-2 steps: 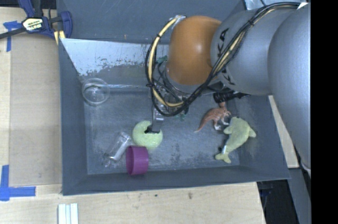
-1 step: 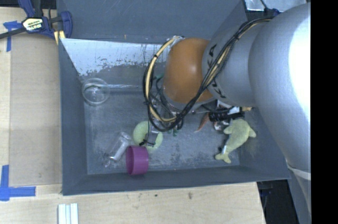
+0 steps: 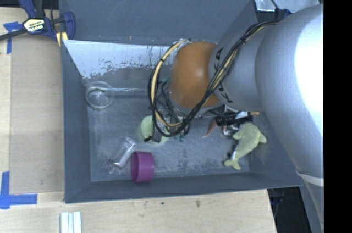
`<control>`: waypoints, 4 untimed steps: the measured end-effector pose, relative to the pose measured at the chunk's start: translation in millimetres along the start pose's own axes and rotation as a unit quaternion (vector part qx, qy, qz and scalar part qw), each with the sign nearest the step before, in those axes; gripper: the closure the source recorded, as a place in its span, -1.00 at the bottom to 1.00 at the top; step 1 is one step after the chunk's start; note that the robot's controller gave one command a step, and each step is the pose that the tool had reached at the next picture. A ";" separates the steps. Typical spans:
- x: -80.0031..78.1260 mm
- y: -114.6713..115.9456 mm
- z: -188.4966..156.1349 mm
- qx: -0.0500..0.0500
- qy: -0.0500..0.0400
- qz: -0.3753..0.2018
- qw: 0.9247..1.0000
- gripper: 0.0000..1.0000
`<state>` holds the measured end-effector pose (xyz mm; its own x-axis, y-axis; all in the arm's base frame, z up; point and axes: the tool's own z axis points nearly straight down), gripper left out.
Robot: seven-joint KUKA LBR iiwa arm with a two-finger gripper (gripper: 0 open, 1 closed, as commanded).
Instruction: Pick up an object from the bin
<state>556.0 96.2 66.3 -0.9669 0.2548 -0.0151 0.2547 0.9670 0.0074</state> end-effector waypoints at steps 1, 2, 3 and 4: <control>0.0 -0.3 -2.2 0.000 0.001 -0.001 1.000 1.00; 1.4 -1.0 -8.6 0.002 0.005 -0.002 1.000 1.00; 2.1 -1.7 -28.1 0.004 0.008 -0.002 1.000 1.00; -0.7 -0.7 -41.1 0.002 0.004 -0.002 1.000 1.00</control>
Offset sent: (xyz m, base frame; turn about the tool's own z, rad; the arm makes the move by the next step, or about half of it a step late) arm -0.0002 0.0001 0.0817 -0.0001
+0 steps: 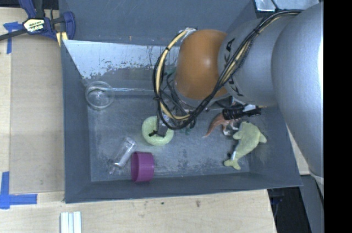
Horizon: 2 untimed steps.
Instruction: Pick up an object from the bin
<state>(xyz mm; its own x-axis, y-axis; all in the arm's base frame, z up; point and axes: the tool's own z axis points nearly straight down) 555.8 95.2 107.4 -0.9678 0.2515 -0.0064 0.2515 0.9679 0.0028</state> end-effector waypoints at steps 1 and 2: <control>0.8 -0.5 -6.2 0.001 0.002 0.000 1.000 1.00; 1.0 -0.7 -19.6 0.001 0.003 0.000 1.000 1.00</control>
Offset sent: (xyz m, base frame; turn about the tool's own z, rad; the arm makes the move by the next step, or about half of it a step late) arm -0.0001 0.0000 0.0454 0.0000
